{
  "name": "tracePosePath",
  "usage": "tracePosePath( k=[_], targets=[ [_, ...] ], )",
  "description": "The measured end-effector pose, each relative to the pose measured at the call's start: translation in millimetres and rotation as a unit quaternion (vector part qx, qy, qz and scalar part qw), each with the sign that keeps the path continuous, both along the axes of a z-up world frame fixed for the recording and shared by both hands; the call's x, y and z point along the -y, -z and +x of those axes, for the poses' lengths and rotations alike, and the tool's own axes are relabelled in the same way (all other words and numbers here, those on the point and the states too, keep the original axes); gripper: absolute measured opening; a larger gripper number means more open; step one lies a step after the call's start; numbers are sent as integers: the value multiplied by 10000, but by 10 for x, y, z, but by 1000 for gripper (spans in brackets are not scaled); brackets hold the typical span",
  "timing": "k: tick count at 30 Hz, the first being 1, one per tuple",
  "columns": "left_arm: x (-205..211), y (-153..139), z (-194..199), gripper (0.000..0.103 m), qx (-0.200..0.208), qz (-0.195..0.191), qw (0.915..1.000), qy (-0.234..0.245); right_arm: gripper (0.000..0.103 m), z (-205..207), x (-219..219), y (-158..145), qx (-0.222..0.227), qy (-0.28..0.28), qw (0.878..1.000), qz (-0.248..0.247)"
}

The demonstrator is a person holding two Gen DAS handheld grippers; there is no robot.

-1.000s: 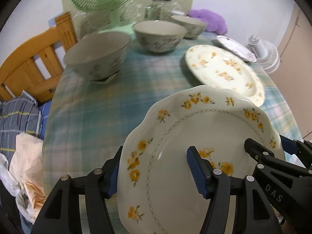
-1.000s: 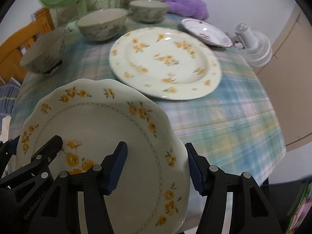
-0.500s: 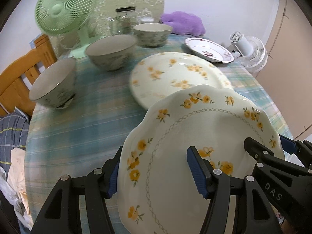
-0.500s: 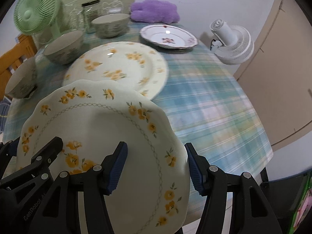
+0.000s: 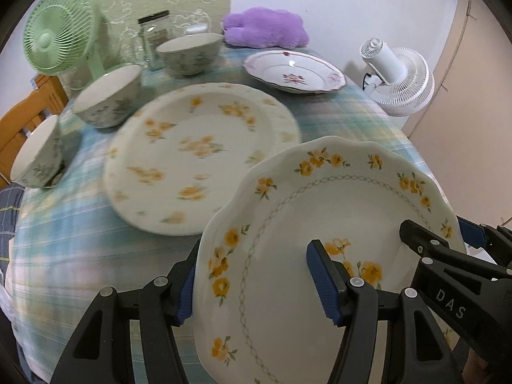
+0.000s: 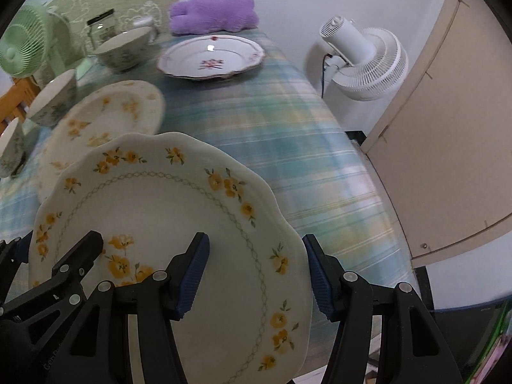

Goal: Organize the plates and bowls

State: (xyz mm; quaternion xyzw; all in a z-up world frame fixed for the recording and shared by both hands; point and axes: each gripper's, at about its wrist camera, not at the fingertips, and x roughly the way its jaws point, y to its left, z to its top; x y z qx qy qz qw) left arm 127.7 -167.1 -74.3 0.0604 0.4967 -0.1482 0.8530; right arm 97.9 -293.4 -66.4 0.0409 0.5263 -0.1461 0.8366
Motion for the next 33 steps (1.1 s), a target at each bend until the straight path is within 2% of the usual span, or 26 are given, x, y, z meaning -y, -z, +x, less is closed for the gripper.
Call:
tracePosePath(
  k=[7,16,27,29,31,33],
  targets=[
    [363,132,31,64,-137,23,9999,-82,63,60,482,123,-122,-49,9999,61],
    [622,255,69,64,-238,66,9996,-167,63,110,801,268,-275,-127,9995,86],
    [640,247,59,67,-329,104,9989,-304,64,131,856,285,-264,-318,9991,113],
    [644,190,31,73,-238,132,9993,-253,65,137,861,273,-273,-335,9990,150],
    [637,101,-6,75,-98,163,9997,-180,71,138,849,240,-302,-337,9989,132],
    [584,42,-7,77,-48,118,9998,-183,75,111,801,122,-147,-314,9994,-59]
  ],
)
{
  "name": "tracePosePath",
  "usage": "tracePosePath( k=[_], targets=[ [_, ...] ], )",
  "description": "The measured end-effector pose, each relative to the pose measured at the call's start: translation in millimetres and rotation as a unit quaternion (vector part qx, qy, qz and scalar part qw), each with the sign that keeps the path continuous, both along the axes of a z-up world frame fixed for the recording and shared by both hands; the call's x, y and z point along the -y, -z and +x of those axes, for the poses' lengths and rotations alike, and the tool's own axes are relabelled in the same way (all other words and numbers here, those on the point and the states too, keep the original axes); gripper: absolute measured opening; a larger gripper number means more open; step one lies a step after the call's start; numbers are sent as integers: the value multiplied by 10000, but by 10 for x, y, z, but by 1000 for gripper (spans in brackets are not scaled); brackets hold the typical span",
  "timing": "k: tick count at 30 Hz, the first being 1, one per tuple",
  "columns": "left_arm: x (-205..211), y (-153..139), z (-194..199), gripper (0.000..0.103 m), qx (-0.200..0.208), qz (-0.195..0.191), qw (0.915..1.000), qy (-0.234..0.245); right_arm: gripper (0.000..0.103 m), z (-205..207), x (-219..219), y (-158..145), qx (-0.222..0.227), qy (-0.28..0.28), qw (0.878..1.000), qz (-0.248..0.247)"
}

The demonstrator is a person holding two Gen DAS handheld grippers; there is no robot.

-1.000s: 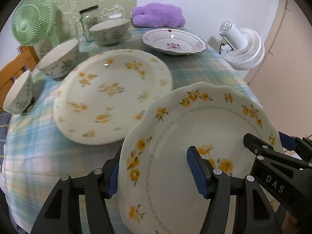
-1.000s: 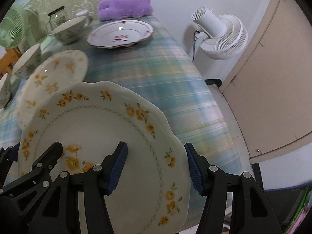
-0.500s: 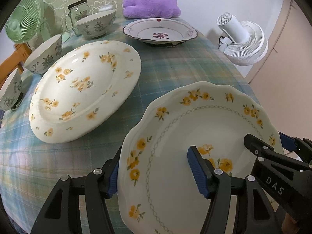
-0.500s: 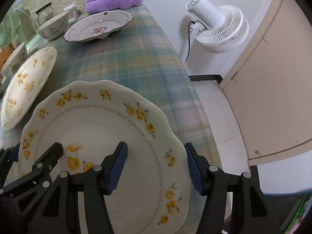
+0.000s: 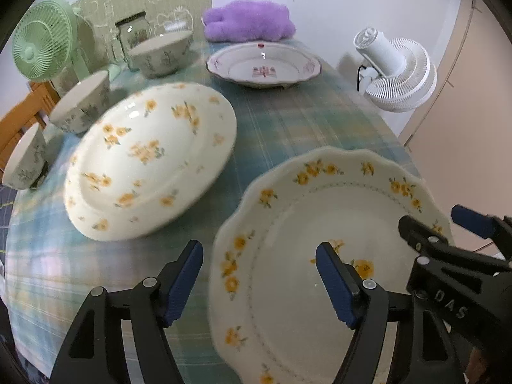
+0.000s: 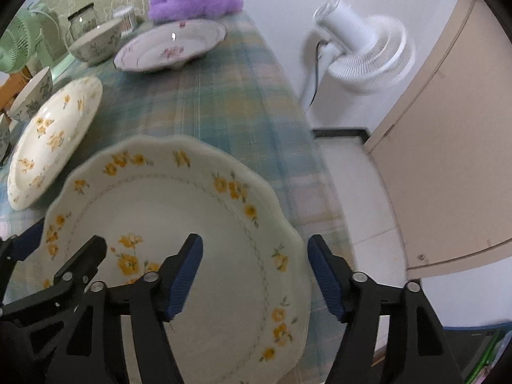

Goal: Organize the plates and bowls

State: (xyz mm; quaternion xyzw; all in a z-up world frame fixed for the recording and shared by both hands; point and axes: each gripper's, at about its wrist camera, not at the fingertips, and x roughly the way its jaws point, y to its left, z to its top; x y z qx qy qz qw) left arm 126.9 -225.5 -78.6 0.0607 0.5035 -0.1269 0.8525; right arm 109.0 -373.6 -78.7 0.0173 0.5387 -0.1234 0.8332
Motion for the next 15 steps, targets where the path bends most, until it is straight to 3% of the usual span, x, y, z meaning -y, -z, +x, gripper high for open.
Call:
tracePosePath(
  k=[7,15],
  targets=[
    [-322,-222,17,87,117,-105,9998,-143,79,-32,-177,-291,304,57,9995,10],
    [-954,-494,75,91,283,-247,9989,-285,79,-19,-666,-582,629,27,9976,278]
  ],
)
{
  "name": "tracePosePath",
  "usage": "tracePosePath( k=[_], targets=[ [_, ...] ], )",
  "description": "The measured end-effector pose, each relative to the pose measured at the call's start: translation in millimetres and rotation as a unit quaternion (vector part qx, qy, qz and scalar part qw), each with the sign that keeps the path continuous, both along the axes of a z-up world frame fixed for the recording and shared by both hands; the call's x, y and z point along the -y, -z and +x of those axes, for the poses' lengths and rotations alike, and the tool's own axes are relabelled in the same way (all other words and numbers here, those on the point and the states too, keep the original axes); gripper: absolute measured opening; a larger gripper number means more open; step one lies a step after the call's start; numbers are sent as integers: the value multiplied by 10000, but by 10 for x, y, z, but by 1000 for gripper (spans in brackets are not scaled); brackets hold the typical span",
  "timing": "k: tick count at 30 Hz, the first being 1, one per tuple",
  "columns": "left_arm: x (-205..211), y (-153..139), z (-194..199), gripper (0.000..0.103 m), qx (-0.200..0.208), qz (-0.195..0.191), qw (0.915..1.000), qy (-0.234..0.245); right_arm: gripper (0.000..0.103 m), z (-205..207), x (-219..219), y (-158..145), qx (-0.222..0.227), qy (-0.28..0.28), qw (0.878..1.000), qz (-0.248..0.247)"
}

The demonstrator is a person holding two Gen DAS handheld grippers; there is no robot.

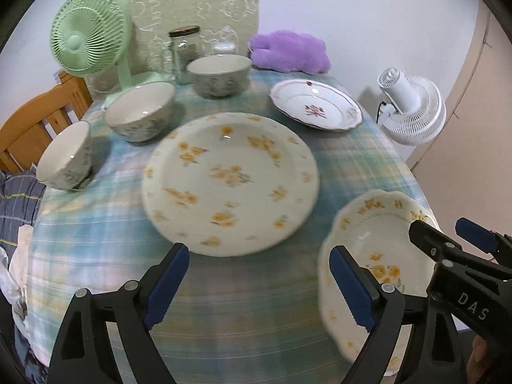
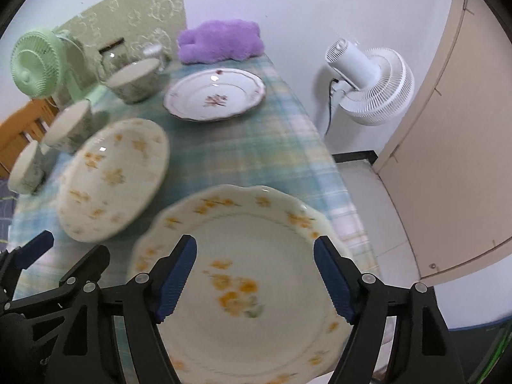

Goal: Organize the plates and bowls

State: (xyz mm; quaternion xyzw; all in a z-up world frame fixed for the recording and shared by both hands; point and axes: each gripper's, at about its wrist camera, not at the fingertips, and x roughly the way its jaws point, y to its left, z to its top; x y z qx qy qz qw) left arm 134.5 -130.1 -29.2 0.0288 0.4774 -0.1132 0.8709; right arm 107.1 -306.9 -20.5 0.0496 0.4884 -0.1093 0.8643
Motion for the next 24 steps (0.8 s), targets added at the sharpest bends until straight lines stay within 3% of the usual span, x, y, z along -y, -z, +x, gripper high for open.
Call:
tracePosePath(
  k=[9,15,24],
  targets=[
    [-531,-136,183,91,175,4,9997,140,79,52,-601,-204,250,256,9992,191],
    [-758,-143,463,90,67,-82,9999,-107,79,279,-861,-257,332,272,9991,41],
    [-649,-17,955,88,74,103,9990,-439,79,859,-855,-177,237,-4,9997,87]
  ],
)
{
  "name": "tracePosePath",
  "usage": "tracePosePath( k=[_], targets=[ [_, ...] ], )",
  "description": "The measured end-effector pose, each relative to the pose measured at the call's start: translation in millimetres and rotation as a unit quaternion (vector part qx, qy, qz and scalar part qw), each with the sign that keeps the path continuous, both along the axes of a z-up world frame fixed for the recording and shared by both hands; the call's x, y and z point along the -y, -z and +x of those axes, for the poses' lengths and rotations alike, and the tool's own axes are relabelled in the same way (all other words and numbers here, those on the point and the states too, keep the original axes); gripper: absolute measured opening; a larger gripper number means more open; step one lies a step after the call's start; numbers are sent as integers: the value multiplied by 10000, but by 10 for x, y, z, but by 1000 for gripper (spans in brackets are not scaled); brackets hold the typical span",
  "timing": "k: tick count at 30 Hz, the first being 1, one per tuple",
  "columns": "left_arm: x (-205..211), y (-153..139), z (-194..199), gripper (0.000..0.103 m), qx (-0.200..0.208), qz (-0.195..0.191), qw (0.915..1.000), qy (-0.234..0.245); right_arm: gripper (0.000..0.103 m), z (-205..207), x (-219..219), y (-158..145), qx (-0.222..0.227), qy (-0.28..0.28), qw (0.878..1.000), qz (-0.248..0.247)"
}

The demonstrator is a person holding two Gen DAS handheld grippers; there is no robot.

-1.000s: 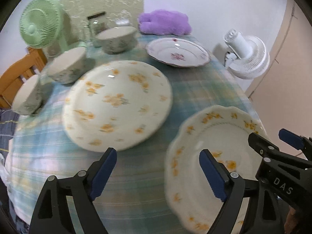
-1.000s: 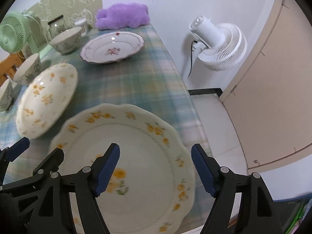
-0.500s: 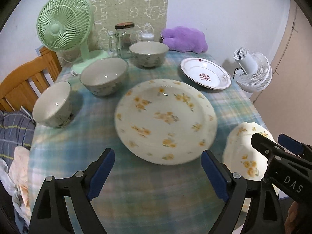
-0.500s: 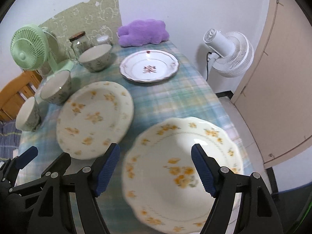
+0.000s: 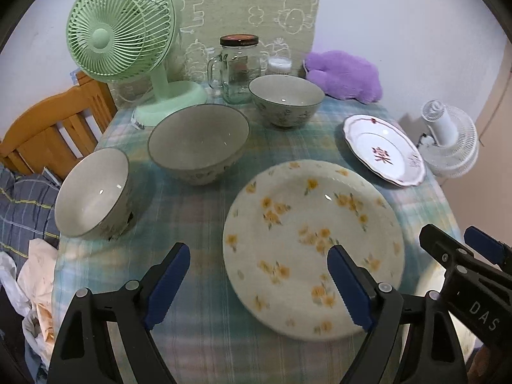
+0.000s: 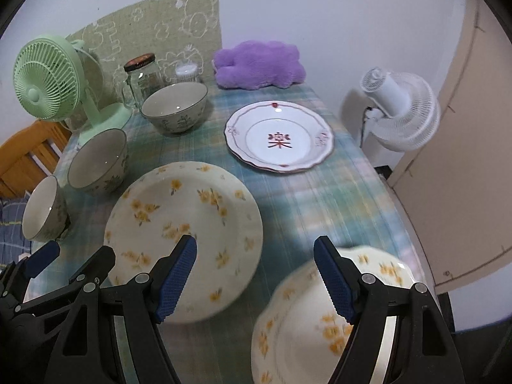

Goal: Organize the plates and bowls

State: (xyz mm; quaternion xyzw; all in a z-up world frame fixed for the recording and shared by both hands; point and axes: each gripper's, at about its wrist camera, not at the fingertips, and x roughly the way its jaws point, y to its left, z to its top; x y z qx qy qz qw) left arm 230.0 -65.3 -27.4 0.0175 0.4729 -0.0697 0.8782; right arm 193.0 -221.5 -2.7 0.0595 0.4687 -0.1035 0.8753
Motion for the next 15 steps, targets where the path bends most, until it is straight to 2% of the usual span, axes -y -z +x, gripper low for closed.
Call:
tracePosePath(
  k=[4,11,15],
  targets=[
    [67,149,187,88,-136,87,9998,-129,79,303,121,148,-107,-109,9997,209],
    [151,465,401,85,-431,229,9985,-244,78,693,173,457,-385,-310,9986,178],
    [168,613,471,83,-590,262,9974,-308,73,820,161,644,-564,-438,9972,236]
  ],
)
